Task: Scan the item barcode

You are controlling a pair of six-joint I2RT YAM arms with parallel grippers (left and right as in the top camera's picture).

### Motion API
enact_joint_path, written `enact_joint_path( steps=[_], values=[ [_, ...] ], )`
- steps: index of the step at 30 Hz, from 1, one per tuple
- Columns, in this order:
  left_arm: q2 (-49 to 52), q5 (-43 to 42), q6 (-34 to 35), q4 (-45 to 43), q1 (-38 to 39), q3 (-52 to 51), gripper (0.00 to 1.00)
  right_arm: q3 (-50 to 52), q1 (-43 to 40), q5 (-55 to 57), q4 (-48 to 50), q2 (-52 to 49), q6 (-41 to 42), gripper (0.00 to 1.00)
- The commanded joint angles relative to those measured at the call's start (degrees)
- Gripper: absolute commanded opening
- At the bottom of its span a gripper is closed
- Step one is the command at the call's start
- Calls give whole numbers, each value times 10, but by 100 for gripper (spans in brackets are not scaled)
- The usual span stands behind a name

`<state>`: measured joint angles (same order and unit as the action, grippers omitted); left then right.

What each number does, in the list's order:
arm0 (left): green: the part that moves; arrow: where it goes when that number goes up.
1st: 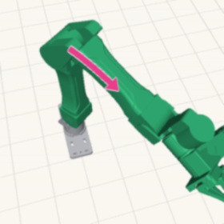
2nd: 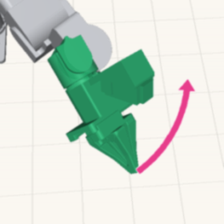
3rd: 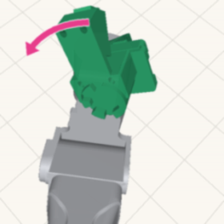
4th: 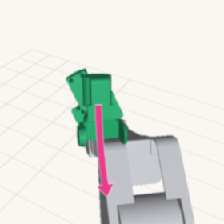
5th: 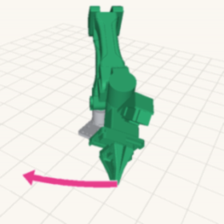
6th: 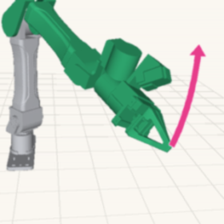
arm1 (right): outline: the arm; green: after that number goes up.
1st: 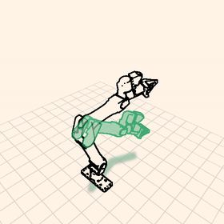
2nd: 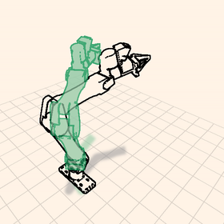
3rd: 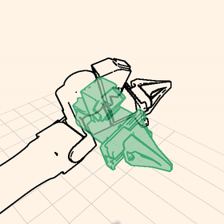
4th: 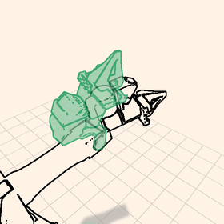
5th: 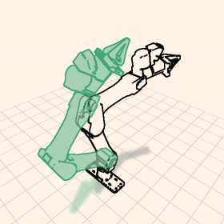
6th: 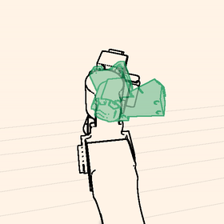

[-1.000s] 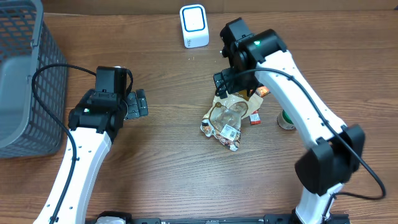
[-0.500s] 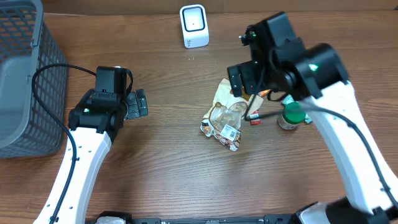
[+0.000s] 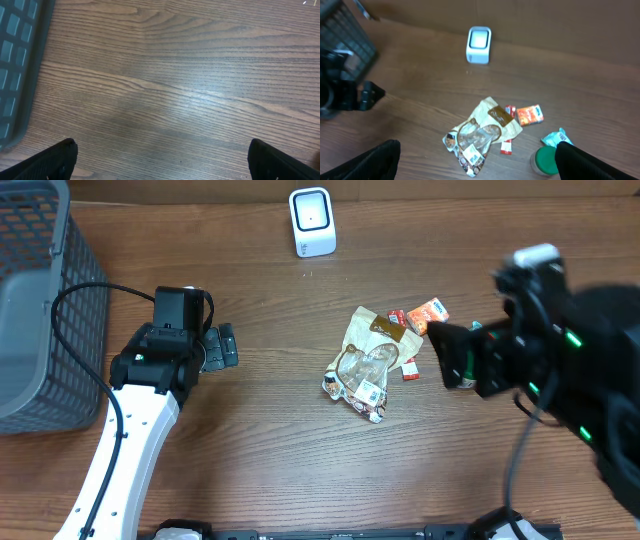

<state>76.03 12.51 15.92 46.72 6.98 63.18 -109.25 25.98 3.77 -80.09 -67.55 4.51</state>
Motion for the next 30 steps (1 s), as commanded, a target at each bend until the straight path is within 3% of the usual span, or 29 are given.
enact_joint_path(
  steps=[1, 9, 30],
  values=[
    [-3, 8, -7, -2, -3, 10, 100, 1, 3, 0, 2, 48, 4, 100],
    [-3, 8, -7, -2, -3, 10, 100, 1, 2, 0, 0, 90, 4, 100],
    [-3, 8, -7, -2, -3, 10, 100, 1, 0, 0, 0, 90, 4, 100]
  ],
)
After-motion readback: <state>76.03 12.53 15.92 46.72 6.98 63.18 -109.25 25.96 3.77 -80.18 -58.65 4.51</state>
